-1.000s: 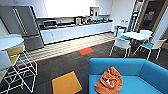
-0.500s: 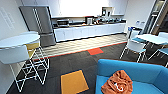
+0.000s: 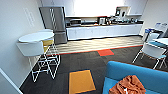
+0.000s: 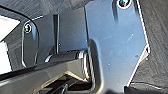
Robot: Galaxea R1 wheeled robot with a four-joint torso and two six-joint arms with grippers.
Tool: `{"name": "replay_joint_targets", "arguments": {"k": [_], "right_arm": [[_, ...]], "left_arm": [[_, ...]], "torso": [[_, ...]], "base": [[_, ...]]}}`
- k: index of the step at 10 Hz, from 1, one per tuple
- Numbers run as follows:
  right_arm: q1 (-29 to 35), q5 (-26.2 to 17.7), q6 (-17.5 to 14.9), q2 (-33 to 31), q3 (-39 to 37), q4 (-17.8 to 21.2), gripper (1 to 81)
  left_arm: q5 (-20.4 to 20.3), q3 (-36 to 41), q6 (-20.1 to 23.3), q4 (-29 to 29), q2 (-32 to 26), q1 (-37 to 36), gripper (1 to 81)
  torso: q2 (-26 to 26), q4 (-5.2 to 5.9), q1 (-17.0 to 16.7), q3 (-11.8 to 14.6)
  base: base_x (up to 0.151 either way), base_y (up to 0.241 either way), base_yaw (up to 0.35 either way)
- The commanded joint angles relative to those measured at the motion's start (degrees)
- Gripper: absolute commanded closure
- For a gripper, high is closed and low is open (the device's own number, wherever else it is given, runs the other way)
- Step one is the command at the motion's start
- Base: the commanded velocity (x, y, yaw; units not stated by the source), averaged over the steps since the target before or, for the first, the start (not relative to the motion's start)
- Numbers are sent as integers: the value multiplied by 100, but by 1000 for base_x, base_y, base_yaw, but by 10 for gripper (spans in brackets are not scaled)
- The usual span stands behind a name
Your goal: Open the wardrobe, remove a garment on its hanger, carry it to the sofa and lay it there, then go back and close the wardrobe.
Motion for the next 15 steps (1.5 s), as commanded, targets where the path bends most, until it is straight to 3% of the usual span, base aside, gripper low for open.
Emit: {"name": "replay_joint_targets", "arguments": {"k": [1, 5, 15], "right_arm": [[193, -421, -37, 9, 0, -32, 10], [202, -438, -37, 9, -44, -31, 10], [132, -456, -46, -79, -53, -14, 10]], "left_arm": [[231, -46, 46, 116, 25, -63, 10], [231, -846, 29, 72, 570, 122, 10], [231, -882, -51, 2, 817, 255, 10]], "torso": [[0, 0, 7, 0], [-2, 0, 7, 2], [-5, 0, 7, 2]], "base": [[0, 0, 328], [0, 0, 330], [0, 0, 330]]}}
